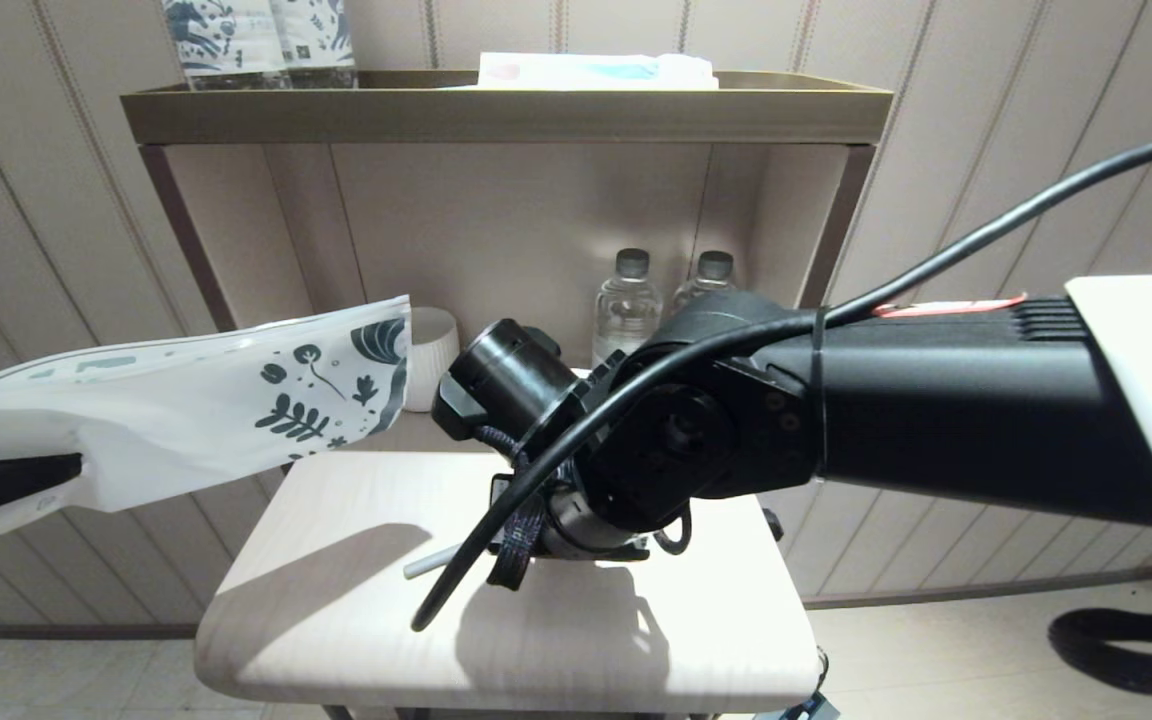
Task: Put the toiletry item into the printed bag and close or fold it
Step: Pick up a toothbrush
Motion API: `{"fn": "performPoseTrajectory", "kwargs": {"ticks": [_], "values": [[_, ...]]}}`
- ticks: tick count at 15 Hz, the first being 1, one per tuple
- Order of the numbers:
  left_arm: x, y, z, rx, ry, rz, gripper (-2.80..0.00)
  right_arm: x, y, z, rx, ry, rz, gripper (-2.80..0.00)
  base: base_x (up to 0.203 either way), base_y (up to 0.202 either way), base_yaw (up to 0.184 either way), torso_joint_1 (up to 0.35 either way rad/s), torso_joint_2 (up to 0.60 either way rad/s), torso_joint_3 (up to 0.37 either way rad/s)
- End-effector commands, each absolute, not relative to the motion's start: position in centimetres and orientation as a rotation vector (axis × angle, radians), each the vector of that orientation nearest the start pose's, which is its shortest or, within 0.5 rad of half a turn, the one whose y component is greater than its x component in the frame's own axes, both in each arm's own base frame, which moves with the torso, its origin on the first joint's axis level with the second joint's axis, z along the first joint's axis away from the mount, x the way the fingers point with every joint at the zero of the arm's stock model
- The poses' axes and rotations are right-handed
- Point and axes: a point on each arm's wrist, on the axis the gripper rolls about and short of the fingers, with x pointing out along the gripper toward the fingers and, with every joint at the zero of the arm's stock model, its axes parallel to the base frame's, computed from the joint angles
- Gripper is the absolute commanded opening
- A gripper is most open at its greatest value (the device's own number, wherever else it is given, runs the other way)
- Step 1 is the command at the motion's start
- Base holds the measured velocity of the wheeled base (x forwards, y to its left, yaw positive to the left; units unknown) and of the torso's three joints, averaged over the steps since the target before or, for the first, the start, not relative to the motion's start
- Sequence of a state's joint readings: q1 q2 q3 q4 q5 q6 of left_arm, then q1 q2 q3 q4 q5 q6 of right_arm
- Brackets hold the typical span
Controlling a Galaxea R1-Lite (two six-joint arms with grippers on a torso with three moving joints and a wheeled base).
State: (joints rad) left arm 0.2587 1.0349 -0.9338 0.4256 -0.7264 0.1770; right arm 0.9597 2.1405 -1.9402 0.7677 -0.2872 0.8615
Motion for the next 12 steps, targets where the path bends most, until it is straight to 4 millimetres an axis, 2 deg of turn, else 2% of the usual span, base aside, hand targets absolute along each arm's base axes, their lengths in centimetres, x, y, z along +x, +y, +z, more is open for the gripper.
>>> {"fn": "performPoseTrajectory", "kwargs": {"ticks": [1,12], "values": [[11.49,1.49,26.49,-0.089,0.438,-0.499,-2.80,23.96,32.60,20.94,0.220,0.970,0.214,-2.80,0.000,0.000,0.000,0.000,0.00,0.000],[11.20,1.38,26.54,-0.092,0.430,-0.519,-2.80,23.42,32.01,21.41,0.209,0.971,0.210,-2.80,0.000,0.000,0.000,0.000,0.00,0.000]]}}
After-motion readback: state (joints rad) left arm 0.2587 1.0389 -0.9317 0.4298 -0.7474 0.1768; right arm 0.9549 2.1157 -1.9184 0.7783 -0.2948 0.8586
